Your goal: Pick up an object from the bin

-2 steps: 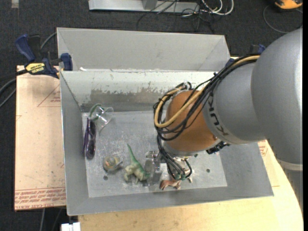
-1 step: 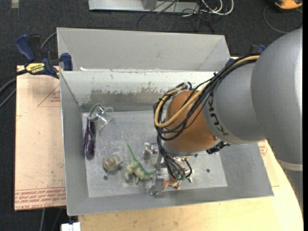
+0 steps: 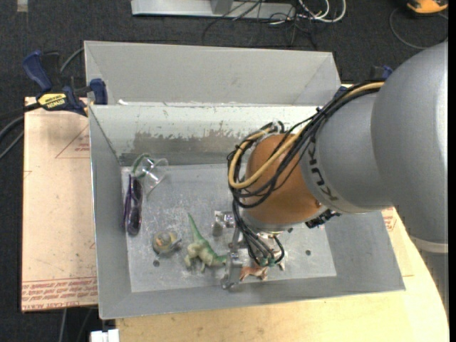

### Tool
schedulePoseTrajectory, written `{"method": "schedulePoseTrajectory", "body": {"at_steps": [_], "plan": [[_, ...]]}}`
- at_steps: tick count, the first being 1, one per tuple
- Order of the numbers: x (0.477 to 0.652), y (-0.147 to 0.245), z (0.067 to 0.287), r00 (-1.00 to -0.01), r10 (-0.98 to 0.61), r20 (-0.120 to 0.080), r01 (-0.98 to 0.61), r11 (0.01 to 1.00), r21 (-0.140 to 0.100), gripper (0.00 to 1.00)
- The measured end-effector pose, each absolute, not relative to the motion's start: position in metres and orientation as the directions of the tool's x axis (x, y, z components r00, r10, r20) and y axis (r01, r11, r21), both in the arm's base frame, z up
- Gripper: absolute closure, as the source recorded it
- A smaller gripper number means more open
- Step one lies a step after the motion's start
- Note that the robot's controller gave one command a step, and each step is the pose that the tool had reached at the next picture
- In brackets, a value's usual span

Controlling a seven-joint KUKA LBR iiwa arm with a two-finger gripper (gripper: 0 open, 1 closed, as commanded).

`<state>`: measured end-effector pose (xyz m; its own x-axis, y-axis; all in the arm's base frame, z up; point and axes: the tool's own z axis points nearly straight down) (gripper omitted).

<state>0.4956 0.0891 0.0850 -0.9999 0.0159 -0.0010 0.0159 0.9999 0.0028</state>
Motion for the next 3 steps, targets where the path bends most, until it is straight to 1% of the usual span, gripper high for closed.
{"method": "schedulePoseTrajectory", "body": {"at_steps": [1, 2, 3], "plan": [[0.491, 0.090, 0.071, -0.969, 0.246, -0.004, 0.246, 0.969, 0.005, 0.00], [0.510, 0.106, 0.070, -0.902, 0.432, -0.003, 0.432, 0.902, 0.005, 1.00], [0.509, 0.106, 0.070, -0.902, 0.432, -0.001, 0.432, 0.902, 0.004, 0.00]]}}
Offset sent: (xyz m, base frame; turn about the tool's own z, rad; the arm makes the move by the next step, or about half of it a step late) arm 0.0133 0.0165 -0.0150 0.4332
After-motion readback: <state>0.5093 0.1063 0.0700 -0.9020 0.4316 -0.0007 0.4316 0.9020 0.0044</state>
